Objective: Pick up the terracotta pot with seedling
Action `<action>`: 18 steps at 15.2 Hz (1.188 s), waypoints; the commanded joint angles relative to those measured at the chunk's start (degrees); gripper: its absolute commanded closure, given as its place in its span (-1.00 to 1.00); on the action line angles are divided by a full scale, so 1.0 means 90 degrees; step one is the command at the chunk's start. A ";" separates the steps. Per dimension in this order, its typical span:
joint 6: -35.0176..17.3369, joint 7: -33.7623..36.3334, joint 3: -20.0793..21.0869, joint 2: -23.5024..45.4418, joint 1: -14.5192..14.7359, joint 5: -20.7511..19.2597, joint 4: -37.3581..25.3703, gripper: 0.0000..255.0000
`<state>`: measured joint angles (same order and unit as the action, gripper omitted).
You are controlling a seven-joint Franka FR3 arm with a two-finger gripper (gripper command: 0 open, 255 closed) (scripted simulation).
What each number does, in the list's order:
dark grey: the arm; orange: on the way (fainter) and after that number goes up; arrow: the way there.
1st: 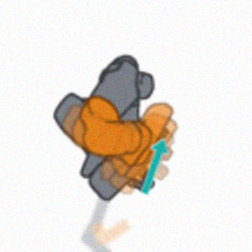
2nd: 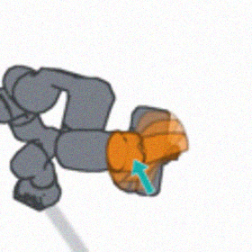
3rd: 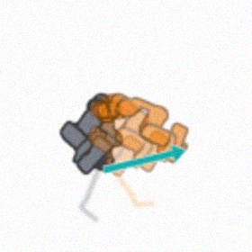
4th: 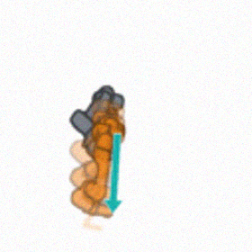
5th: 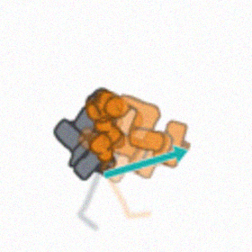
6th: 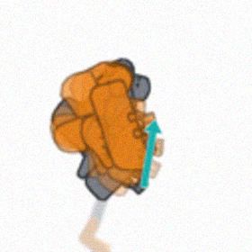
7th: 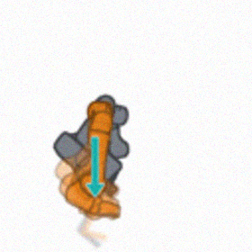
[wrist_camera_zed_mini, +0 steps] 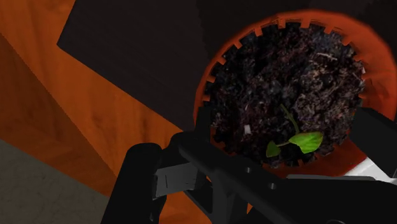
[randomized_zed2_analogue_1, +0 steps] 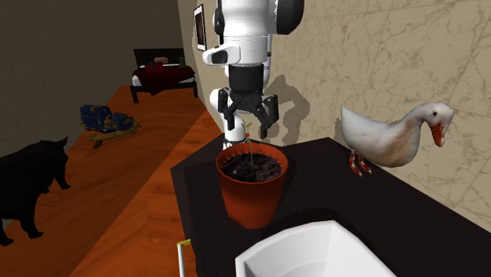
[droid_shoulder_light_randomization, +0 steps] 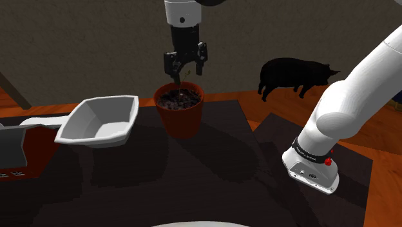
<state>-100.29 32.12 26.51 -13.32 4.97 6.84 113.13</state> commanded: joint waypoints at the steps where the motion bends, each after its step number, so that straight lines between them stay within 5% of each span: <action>1: -0.0041 -0.0002 0.0002 0.0007 0.0000 -0.0002 0.0032 1.00; 10: -0.0035 -0.0002 0.0001 -0.0001 0.0001 0.0001 0.0033 1.00; 18: 0.0650 0.0035 -0.0028 0.0056 -0.0024 -0.0041 -0.0705 1.00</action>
<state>-95.31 32.43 26.33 -12.87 4.81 6.54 107.97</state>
